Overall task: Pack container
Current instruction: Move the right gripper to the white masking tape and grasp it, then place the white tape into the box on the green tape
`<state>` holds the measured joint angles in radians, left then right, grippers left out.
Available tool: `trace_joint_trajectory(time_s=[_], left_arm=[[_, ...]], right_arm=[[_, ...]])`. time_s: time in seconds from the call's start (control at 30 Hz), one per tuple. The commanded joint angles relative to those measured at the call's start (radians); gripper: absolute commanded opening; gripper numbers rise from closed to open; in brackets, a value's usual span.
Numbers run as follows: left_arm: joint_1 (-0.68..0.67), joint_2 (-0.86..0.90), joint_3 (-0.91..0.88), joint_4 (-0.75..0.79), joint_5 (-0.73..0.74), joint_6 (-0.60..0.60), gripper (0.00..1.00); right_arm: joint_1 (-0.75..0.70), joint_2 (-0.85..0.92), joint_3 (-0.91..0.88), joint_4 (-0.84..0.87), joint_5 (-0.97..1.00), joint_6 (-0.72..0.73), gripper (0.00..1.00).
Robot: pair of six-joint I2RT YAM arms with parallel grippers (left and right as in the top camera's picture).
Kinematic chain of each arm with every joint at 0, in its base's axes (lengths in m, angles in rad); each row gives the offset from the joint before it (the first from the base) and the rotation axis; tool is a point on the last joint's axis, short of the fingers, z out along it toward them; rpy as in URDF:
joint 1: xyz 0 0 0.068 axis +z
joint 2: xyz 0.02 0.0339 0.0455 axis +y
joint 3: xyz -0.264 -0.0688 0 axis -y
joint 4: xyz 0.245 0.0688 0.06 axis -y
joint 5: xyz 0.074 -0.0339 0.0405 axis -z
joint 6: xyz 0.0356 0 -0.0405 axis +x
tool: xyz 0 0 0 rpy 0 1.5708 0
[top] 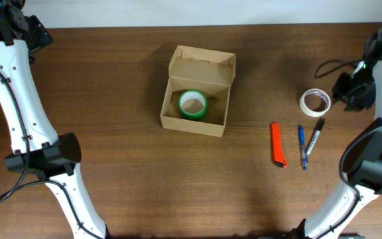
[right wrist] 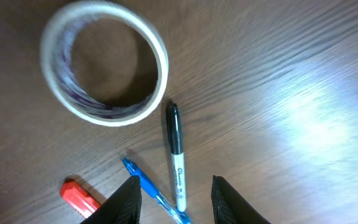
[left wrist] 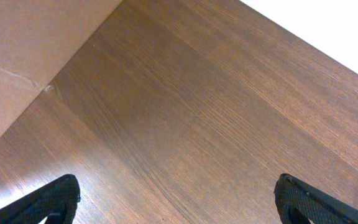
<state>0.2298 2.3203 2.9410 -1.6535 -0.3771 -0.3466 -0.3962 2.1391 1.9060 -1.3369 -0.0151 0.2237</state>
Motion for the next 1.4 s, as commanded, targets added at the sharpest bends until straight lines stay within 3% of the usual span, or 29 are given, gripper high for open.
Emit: trace_joint_trajectory(time_s=[0.0,0.5,0.77,0.83,1.0,1.23,1.3,1.37], left_arm=[[0.005,-0.029,-0.005,-0.001,0.000,0.011,1.00],[0.005,-0.029,-0.005,-0.001,0.000,0.011,1.00],[0.005,-0.029,-0.005,-0.001,0.000,0.011,1.00],[0.005,-0.029,-0.005,-0.001,0.000,0.011,1.00],[0.005,-0.029,-0.005,-0.001,0.000,0.011,1.00],[0.005,-0.029,-0.005,-0.001,0.000,0.011,1.00],[0.005,-0.029,-0.005,-0.001,0.000,0.011,1.00],[0.005,-0.029,-0.005,-0.001,0.000,0.011,1.00]], right_arm=[[0.001,0.016,-0.053,0.033,-0.092,0.025,0.38],[0.009,0.103,-0.084,0.130,-0.117,0.058,0.39],[0.009,0.149,-0.084,0.153,-0.105,0.108,0.44],[0.009,0.162,-0.084,0.157,-0.105,0.108,0.41],[0.010,0.188,-0.084,0.172,-0.105,0.130,0.15],[0.010,0.208,-0.084,0.179,-0.105,0.134,0.14],[0.010,0.209,-0.084,0.179,-0.105,0.134,0.04],[0.010,0.208,-0.083,0.174,-0.106,0.133,0.04]])
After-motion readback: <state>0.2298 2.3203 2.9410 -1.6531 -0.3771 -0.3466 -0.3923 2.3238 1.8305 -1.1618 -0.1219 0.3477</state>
